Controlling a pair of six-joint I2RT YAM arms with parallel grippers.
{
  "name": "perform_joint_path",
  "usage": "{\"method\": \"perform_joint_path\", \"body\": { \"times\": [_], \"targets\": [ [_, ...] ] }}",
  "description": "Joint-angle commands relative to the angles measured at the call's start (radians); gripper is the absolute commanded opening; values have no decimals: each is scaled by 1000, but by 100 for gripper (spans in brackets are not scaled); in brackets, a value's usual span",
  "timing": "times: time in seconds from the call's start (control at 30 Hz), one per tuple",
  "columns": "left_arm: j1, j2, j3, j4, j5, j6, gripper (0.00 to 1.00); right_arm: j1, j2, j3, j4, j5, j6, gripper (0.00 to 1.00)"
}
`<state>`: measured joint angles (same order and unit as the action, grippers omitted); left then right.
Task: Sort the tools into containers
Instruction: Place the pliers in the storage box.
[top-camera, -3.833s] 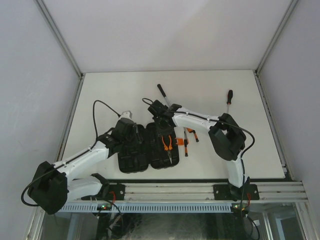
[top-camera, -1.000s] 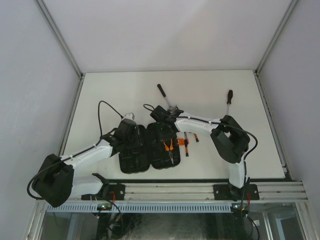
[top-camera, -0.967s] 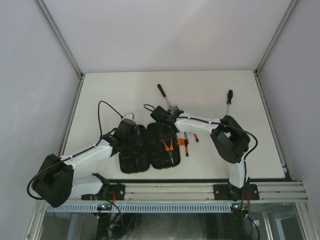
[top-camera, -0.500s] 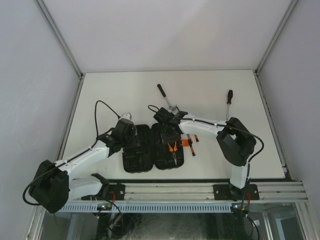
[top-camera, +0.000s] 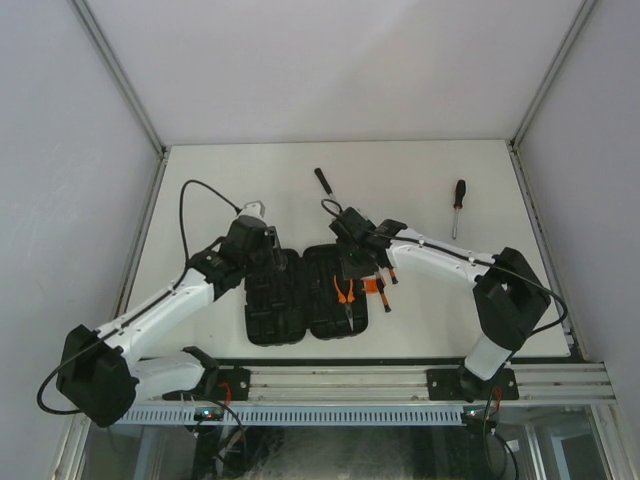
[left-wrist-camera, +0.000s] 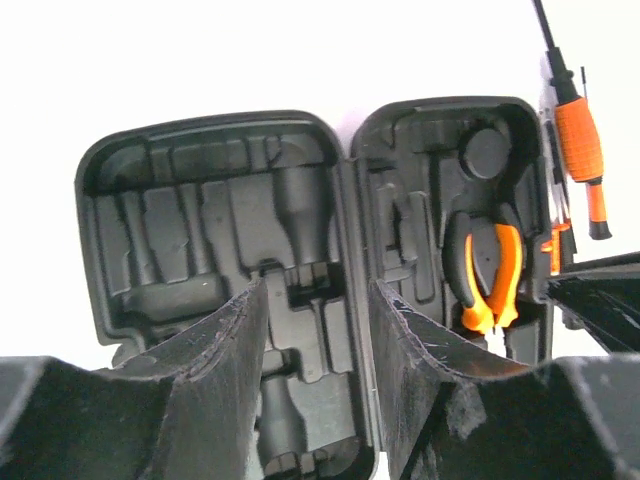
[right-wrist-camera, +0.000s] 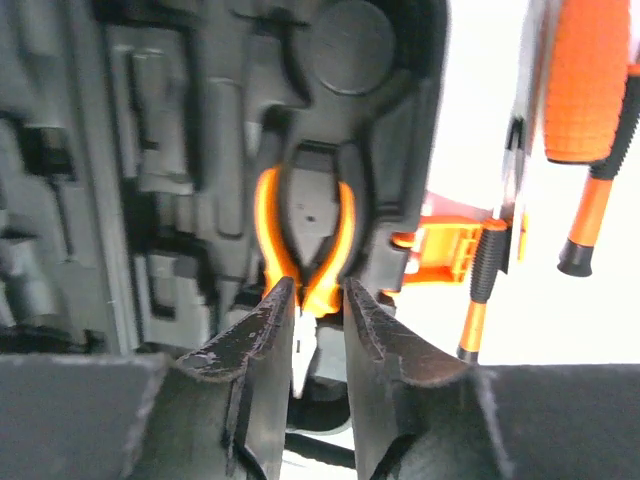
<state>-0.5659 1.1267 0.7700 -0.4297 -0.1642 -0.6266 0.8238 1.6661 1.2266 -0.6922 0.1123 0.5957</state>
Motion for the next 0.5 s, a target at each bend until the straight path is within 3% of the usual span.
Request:
{"method": "perform_joint_path", "body": {
  "times": [0.0, 0.47],
  "targets": [
    [-50, 62, 103, 35, 25, -9, 49, -35, -25, -47, 19, 3, 32, 24],
    [-148, 349, 251, 142, 91, -41, 42, -84, 9, -56, 116, -97, 7, 14]
  ]
}}
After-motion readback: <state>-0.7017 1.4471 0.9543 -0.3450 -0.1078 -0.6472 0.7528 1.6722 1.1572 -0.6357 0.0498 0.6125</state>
